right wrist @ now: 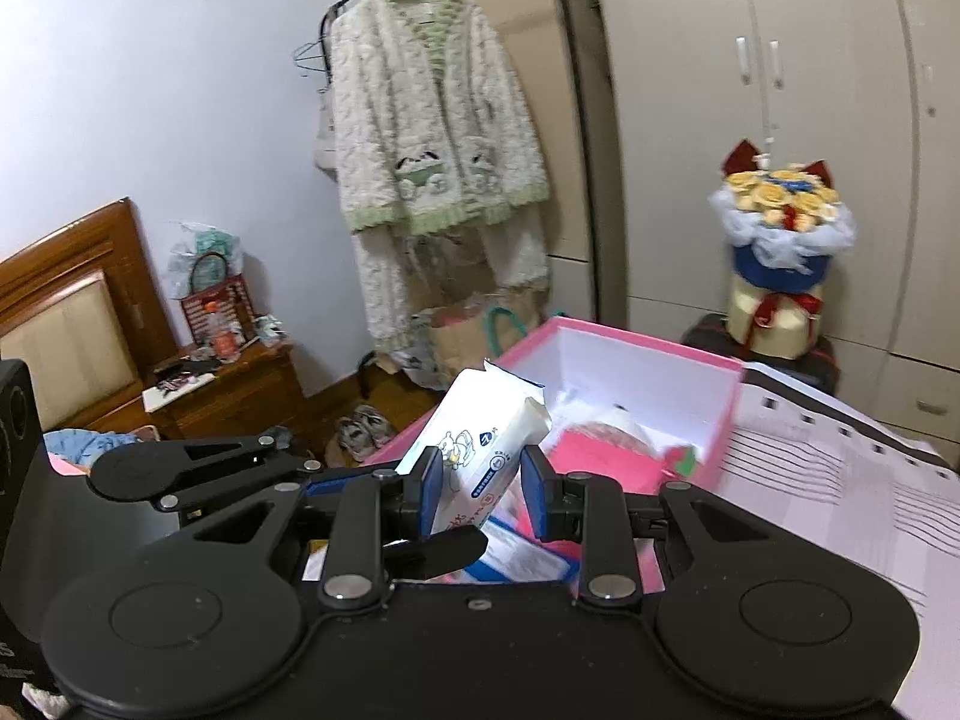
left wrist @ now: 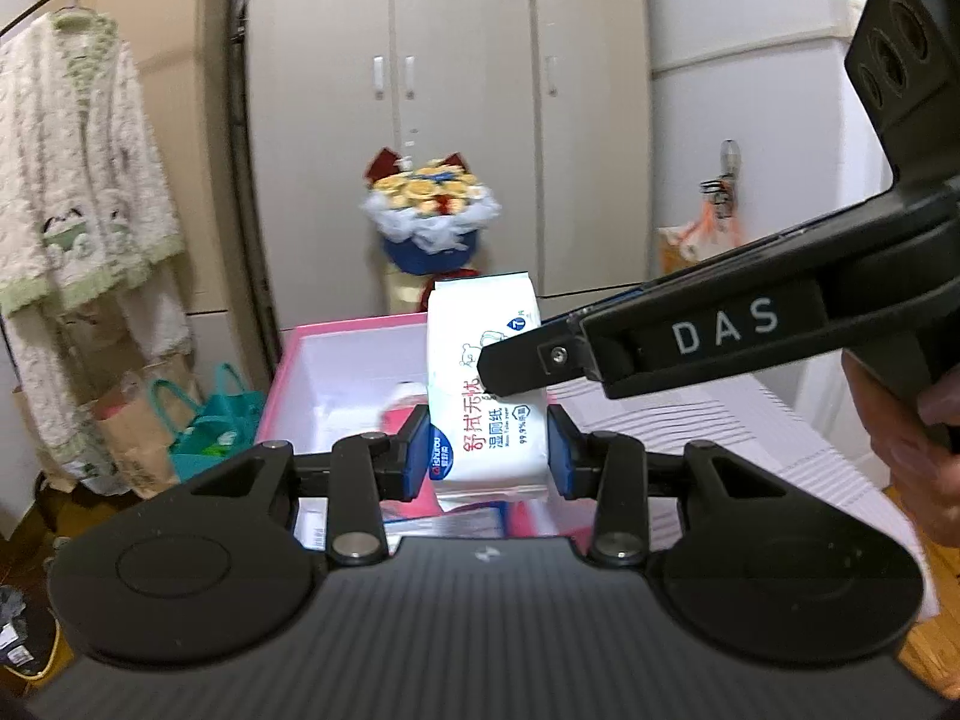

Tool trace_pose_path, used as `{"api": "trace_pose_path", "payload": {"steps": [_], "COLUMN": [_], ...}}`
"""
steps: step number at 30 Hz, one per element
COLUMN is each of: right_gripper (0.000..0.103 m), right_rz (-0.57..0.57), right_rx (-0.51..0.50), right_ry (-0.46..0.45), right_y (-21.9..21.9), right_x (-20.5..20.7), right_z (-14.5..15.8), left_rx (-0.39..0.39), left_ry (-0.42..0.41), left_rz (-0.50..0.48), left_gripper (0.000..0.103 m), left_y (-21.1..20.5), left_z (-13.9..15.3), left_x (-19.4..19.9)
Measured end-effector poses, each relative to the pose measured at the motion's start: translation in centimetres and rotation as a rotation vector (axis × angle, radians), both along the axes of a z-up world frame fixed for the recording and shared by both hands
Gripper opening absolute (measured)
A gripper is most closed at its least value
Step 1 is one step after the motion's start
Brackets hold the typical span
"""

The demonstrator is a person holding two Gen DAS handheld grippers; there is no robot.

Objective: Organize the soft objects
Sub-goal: 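Carry the tissue pack over the pink box with the left tool, then lower the tissue pack into the box and open the left tool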

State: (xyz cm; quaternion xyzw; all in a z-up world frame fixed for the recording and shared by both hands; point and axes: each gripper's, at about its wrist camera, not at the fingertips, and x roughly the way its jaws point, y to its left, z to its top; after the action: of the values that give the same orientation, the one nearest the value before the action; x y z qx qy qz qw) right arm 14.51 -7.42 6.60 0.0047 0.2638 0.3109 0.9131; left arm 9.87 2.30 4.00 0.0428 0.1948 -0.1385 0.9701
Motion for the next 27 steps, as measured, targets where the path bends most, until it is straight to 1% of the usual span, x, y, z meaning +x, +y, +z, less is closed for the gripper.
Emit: {"api": "trace_pose_path", "payload": {"steps": [4, 9, 14, 17, 20, 21, 22, 23, 24, 25, 27], "right_gripper": [0.034, 0.034, 0.034, 0.034, 0.034, 0.034, 0.034, 0.034, 0.034, 0.034, 0.034], "right_rz": [0.033, 0.07, 0.082, 0.083, 0.077, 0.074, 0.071, 0.062, 0.051, 0.038, 0.022], "right_rx": [0.022, 0.058, 0.03, 0.011, -0.003, 0.001, 0.008, 0.017, 0.022, 0.022, 0.029], "right_ry": [0.034, 0.132, 0.201, 0.223, 0.234, 0.239, 0.247, 0.252, 0.245, 0.231, 0.202], "right_y": [1.4, 2.6, 4.6, 5.5, 5.7, 5.6, 5.5, 5.3, 5.1, 4.8, 4.1], "right_x": [3.1, 7.7, 11.0, 12.6, 13.4, 13.4, 13.6, 13.5, 13.3, 13.0, 12.4], "right_z": [-1.1, -3.0, -5.1, -6.0, -6.6, -6.7, -6.9, -7.1, -7.1, -7.0, -6.8], "left_rx": [0.015, 0.042, 0.049, 0.07, 0.059, 0.067, 0.089, 0.132, 0.169, 0.18, 0.163], "left_ry": [0.027, 0.074, 0.149, 0.177, 0.209, 0.215, 0.217, 0.212, 0.19, 0.176, 0.177], "left_rz": [0.028, 0.056, 0.087, 0.106, 0.104, 0.1, 0.091, 0.078, 0.077, 0.087, 0.099], "left_gripper": [0.038, 0.038, 0.038, 0.038, 0.039, 0.039, 0.039, 0.041, 0.045, 0.047, 0.05], "left_y": [1.6, 3.2, 4.8, 5.1, 5.5, 5.5, 5.3, 5.0, 4.8, 4.9, 5.4], "left_z": [-0.7, -2.3, -4.0, -4.7, -5.1, -5.2, -5.4, -5.5, -5.7, -5.8, -5.7], "left_x": [2.6, 5.8, 8.6, 10.0, 11.1, 11.2, 11.1, 11.0, 10.6, 10.3, 9.8]}}
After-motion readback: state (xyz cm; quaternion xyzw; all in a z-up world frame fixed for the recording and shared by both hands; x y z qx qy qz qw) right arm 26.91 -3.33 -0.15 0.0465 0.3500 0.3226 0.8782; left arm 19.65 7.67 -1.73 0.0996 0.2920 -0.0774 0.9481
